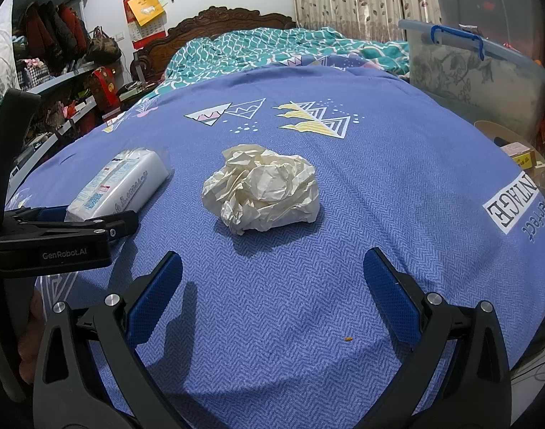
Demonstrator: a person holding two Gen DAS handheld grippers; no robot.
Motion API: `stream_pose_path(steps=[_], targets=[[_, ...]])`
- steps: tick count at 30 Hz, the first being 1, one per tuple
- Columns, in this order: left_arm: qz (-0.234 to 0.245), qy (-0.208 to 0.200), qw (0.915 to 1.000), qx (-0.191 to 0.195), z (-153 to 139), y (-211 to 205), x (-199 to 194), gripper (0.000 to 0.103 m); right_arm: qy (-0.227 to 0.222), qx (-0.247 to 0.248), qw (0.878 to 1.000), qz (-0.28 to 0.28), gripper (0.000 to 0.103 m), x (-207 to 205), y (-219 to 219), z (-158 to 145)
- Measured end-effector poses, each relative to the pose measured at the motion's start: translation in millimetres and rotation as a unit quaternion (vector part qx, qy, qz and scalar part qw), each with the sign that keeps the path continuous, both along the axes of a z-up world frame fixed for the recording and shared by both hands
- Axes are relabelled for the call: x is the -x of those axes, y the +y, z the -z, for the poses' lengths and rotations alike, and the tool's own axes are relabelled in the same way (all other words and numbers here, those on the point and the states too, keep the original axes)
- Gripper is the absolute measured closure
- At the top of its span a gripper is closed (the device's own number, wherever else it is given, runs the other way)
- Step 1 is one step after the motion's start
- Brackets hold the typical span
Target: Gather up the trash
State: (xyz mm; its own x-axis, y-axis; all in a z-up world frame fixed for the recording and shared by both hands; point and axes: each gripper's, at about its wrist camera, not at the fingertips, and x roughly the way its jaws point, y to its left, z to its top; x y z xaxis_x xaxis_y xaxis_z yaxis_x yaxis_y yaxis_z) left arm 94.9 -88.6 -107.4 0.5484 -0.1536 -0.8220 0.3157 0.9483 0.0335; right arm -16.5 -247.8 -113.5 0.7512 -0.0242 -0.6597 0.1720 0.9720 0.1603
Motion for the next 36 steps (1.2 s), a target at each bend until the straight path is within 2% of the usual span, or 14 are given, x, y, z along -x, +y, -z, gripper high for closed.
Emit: stream_pose_path(steps=[12,23,36], targets=[[0.004,0.002,1.0000,-0.001,-2.0,-1.0,1.6,0.008,0.000,0.001,1.000,0.000,0.003,0.1,0.6,0.0],[-0.073,0.006,0.9973,-0.001,-3.5,22.9,-8.9,0.008,0.000,0.001,1.000,0.000,0.003,0.1,1.3,0.0],[-0.078,0.003,0.9970,-0.004,-3.9,24.9,-5.7,0.008,0.000,0.001,1.000,0.000,0.003,0.1,1.0,0.0]])
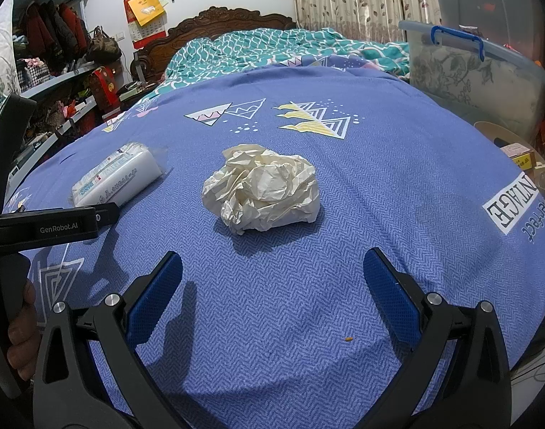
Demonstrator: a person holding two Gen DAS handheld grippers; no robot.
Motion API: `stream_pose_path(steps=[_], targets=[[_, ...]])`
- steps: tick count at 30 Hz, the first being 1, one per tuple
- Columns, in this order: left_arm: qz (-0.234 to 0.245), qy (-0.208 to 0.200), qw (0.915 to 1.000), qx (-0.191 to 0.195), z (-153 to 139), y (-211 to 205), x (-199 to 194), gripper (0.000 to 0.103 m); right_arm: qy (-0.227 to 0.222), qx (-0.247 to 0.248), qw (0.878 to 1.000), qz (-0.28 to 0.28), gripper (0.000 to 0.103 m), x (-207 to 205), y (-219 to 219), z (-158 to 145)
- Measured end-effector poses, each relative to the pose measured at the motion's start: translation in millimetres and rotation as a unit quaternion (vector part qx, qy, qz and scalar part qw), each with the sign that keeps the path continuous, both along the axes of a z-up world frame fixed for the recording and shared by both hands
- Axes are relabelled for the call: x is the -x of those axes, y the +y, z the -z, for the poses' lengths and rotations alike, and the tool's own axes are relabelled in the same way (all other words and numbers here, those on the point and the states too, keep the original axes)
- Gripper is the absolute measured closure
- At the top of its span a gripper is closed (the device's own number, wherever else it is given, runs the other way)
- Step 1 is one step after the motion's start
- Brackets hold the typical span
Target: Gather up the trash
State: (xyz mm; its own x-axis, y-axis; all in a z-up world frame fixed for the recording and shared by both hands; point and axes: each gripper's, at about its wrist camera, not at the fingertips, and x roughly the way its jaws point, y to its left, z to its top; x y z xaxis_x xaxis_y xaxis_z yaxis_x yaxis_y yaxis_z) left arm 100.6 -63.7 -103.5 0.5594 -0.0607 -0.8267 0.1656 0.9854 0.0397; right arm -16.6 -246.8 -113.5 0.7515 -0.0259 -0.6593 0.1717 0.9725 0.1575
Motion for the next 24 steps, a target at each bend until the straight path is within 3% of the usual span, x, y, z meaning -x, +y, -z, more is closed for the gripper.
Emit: stream_pose_path(steps=[24], targets=[[-0.006,-0.028,0.9996,-0.004,-6.7,0.0,7.1,0.009,0.000,0.001,1.000,0.000,0.003,0.0,1.1,0.1]])
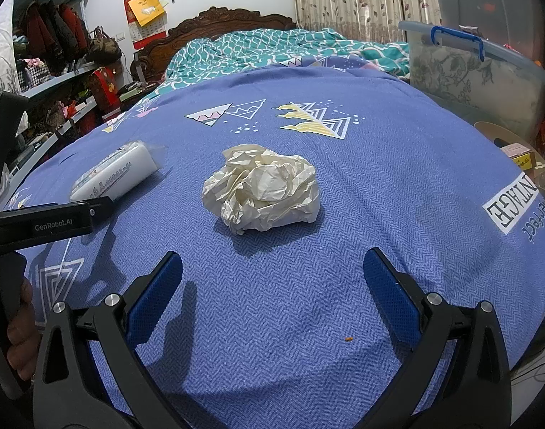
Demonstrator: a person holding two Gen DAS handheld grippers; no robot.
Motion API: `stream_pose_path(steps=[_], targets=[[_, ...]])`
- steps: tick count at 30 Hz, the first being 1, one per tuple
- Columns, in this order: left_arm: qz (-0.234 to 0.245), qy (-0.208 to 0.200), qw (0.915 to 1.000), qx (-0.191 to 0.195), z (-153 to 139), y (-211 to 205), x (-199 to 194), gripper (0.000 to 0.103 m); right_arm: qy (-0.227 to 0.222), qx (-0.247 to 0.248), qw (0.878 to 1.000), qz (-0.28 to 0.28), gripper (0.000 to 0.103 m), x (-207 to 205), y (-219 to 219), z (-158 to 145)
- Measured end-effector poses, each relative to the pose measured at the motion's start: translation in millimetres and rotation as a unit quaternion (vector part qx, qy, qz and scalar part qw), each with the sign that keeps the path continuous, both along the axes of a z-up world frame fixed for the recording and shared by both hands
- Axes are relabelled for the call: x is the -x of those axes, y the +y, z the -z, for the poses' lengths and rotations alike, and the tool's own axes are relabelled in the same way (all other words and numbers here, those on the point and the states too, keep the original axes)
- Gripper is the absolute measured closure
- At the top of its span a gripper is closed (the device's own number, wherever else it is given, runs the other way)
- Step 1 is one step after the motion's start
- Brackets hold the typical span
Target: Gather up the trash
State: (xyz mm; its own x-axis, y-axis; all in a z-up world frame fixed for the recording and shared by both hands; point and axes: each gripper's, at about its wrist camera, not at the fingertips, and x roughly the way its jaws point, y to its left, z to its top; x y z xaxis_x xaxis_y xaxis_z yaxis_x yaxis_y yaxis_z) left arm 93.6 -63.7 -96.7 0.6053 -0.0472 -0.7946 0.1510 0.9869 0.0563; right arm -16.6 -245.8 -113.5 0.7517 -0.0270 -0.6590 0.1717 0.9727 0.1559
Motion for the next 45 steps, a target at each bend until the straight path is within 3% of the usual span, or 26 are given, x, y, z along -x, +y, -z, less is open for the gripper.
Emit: stream_pose_path(steps=[45], targets=[[0.018,0.014,0.9998,-0.001,5.2,-4.5,-1.8,0.009,0.000,0.001,1.000,0.000,0.003,0.1,1.2,0.3]])
